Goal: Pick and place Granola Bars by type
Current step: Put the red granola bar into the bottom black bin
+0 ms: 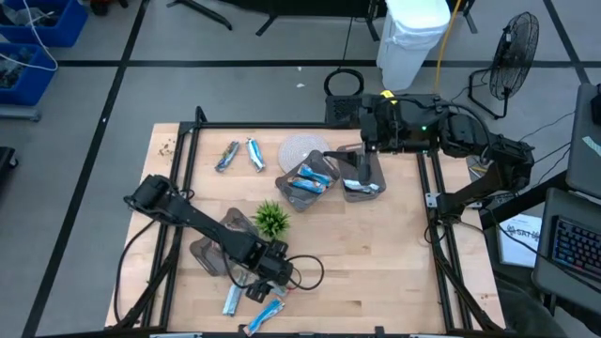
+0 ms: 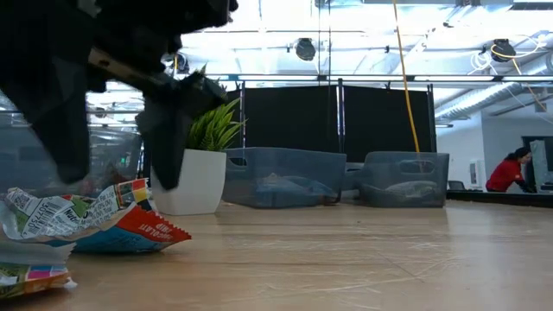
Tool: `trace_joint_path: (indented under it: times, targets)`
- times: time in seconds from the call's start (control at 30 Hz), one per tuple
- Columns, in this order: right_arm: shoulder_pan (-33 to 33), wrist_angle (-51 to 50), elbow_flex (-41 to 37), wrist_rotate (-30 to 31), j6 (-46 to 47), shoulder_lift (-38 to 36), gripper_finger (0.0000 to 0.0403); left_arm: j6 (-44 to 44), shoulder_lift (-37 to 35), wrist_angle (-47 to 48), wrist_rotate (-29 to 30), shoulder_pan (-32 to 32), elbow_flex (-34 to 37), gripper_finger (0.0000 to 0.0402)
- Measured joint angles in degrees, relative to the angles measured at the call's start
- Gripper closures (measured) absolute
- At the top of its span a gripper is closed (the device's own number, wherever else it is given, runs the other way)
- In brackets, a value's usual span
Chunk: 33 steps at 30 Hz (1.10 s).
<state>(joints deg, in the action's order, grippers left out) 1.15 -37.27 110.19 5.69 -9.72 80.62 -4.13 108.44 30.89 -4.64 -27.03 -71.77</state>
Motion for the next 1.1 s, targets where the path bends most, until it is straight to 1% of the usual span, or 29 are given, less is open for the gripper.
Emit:
trace_joint_path:
  times: [0.33,0.57,0.63,0.77,1.1]
  targets:
    - [0.00,-1.21,0.00,0.00,0.00,-0.97,0.0140,-1.38,4.17,-3.29,-4.38,-1.06,0.00,0.0112]
    - [0.00,-1.04,0.00,0.02,0.00,-1.28,0.0140,-2.56,4.44,-3.84,-3.70,-1.55,0.00,0.0113]
    - [0.00,-0.76,0.00,0.02,0.01,-1.29,0.0140,-2.54,4.44,-3.82,-3.65,-1.55,0.00,0.0119]
    - [0.00,-0.73,0.00,0.02,0.00,-1.27,0.0140,-2.54,4.48,-3.75,-2.83,-1.55,0.00,0.0160]
    - [-0.02,-0.73,0.00,0.13,0.00,-1.27,0.0140,-2.65,4.55,-4.06,-2.92,-1.60,0.00,0.0308]
